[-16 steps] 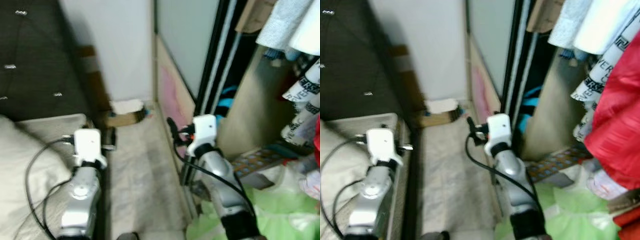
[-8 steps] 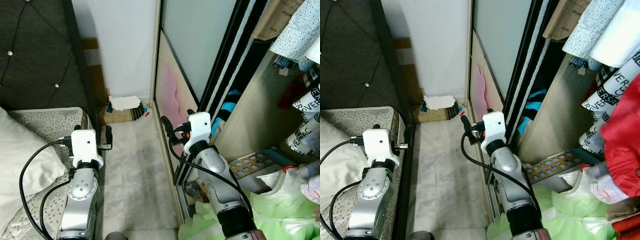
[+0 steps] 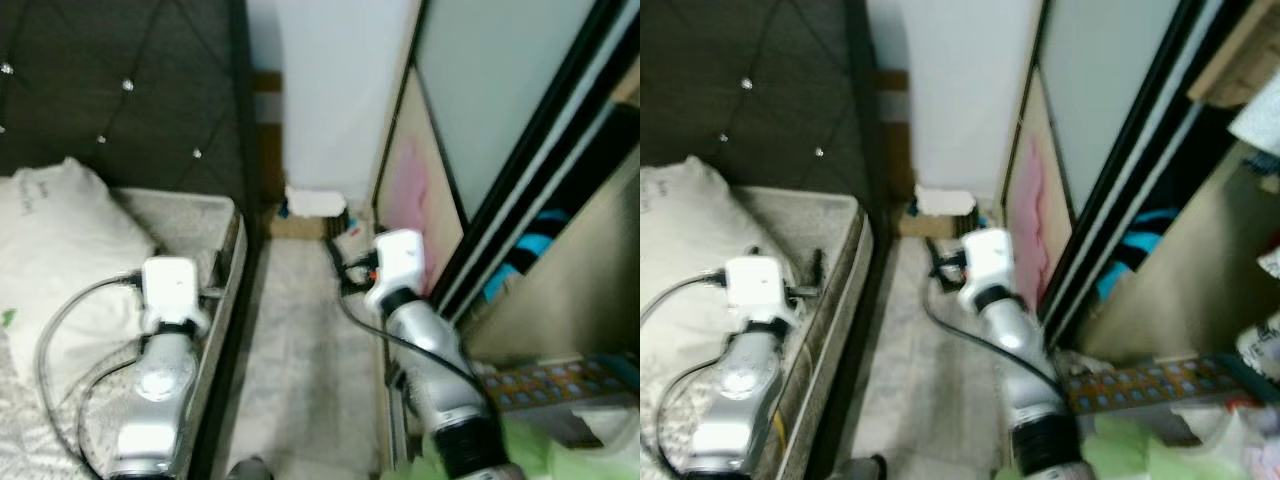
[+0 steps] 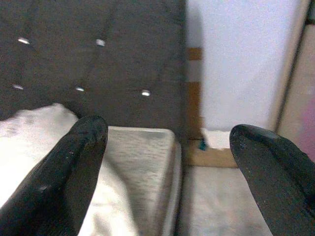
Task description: Clean up the room
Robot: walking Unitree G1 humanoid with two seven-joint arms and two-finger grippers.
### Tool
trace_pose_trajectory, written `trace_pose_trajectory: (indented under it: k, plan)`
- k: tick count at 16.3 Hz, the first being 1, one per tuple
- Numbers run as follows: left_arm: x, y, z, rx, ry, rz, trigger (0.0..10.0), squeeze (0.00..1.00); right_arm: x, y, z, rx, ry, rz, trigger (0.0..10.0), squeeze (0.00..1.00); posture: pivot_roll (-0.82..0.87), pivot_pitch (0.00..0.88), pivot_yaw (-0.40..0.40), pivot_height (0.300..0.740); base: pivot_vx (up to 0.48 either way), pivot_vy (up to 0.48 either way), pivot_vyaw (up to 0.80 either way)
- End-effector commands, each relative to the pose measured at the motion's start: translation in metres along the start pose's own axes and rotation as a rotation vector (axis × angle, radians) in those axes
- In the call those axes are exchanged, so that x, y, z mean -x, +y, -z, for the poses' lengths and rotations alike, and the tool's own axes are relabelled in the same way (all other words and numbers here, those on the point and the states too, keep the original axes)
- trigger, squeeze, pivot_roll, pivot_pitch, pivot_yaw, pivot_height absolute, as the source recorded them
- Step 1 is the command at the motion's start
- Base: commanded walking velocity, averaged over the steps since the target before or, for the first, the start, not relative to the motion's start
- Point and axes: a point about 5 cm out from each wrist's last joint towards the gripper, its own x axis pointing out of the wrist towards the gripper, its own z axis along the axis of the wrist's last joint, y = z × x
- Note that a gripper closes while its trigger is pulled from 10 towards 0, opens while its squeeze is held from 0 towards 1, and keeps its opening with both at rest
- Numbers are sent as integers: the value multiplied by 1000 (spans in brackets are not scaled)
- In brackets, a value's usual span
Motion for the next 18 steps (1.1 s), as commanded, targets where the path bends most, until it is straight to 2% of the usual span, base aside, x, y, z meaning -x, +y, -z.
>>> trace_pose_trajectory:
  k: [1, 18]
  plan:
    - [-1, -8, -2, 8, -2, 31, 10000, 0, 2, -8, 0, 13, 1, 23, 10000, 0, 132, 0, -51, 740, 0, 0, 800]
    - [-5, -10, -2, 12, -2, 39, 10000, 0, 2, -7, 3, 21, 7, 13, 10000, 0, 122, 0, -45, 740, 0, 0, 800]
